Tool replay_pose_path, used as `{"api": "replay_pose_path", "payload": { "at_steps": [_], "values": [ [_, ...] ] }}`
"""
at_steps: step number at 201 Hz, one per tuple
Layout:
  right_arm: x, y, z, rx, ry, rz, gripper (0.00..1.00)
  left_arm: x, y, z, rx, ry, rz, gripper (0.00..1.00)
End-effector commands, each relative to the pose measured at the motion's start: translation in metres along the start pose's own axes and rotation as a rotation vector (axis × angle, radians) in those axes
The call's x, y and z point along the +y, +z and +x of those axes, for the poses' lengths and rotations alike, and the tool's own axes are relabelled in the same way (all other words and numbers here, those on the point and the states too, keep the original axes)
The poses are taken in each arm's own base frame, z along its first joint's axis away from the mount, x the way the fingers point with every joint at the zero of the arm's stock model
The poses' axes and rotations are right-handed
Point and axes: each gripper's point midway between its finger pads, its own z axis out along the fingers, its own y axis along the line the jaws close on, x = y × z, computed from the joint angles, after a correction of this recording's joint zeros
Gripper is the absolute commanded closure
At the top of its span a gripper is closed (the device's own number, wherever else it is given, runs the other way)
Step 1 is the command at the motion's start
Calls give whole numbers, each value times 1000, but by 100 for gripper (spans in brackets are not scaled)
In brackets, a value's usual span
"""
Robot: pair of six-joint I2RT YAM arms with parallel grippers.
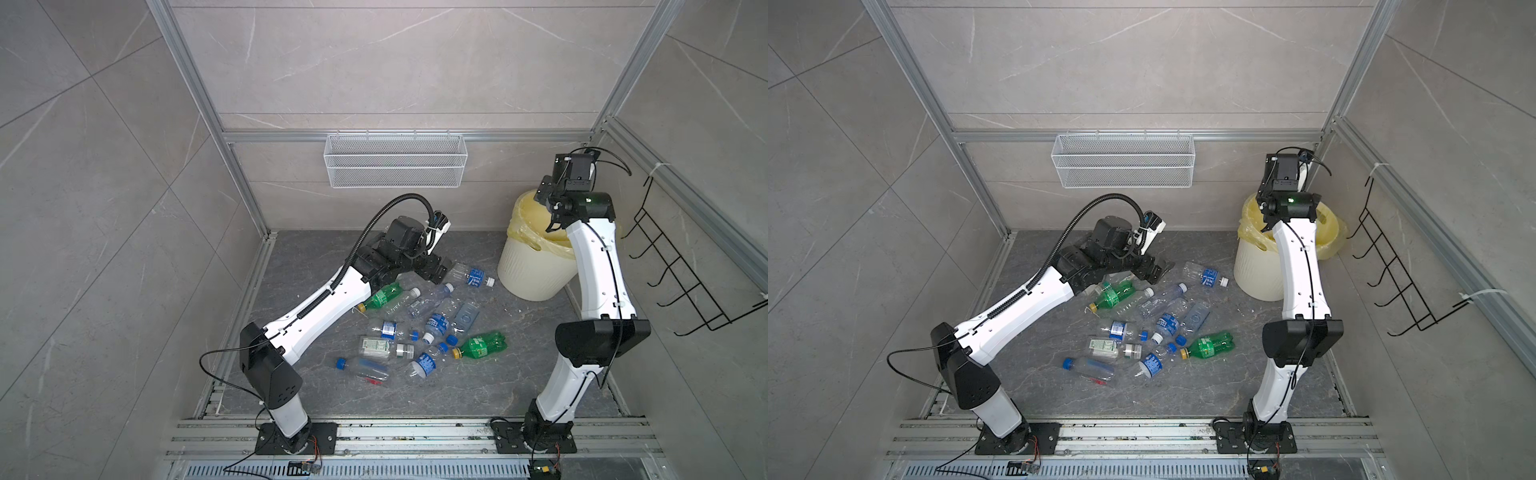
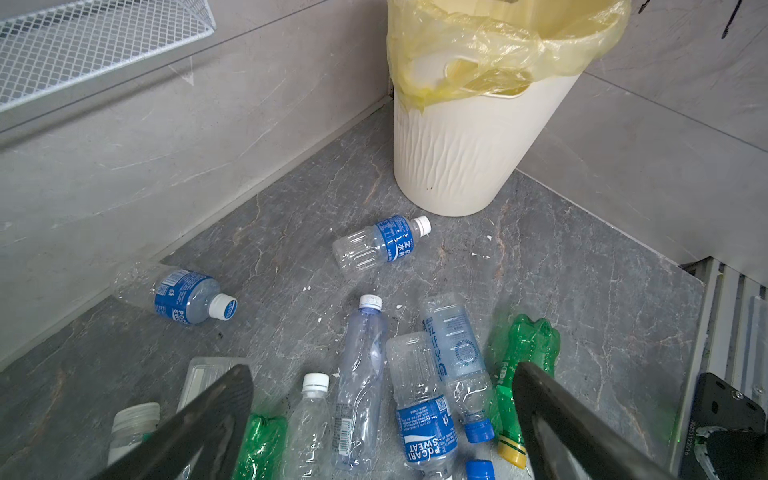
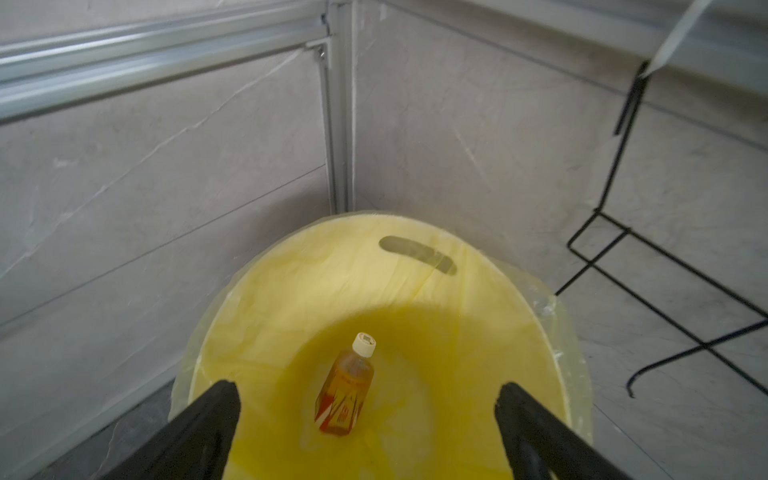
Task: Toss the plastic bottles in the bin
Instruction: 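Carry the orange-red bottle over the bin with the right gripper and release, then withdraw the right gripper from the bin while the left gripper moves over bottles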
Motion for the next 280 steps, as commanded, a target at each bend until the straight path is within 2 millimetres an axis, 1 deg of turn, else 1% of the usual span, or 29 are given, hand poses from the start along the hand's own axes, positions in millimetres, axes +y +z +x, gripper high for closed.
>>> {"api": "replay_pose_path", "payload": {
  "at_steps": [1,17,26,56,81,108,129,138,163,180,191,203,214,218,232,252,280],
  "values": [
    [8,-36,-7,3,22,-157,0,7,5,4,15,9,-33,0],
    [25,-33,5,64,-17,-233,0,9,7,6,22,-1,-40,0],
    [33,-29,15,106,-46,-260,1,9,8,8,27,-7,-44,0],
    [49,-7,48,228,-137,-283,10,10,13,16,57,-21,-48,0],
    [62,7,69,305,-176,-306,17,16,16,23,80,-29,-80,0],
    [72,25,92,374,-216,-310,29,20,14,27,77,-20,-103,0],
    [80,35,106,417,-232,-322,39,20,14,30,73,-13,-106,0],
    [83,37,111,430,-240,-329,45,20,14,31,75,-11,-106,0],
    [93,40,118,443,-262,-359,58,21,17,34,89,-16,-109,0],
    [104,40,125,452,-292,-384,67,22,18,35,93,-21,-116,0],
    [110,38,127,453,-308,-399,71,24,18,34,91,-24,-125,0],
    [116,38,129,451,-324,-409,73,24,18,35,94,-25,-131,0],
    [120,41,135,464,-339,-411,78,25,17,36,99,-25,-137,0],
    [121,39,128,444,-331,-417,80,26,17,36,99,-24,-138,0],
    [125,39,127,441,-330,-427,87,27,16,38,101,-24,-147,0],
    [138,35,130,441,-333,-469,90,30,16,41,107,-24,-159,0],
    [162,21,134,430,-365,-537,92,35,15,43,116,-23,-186,0]
  ]
}}
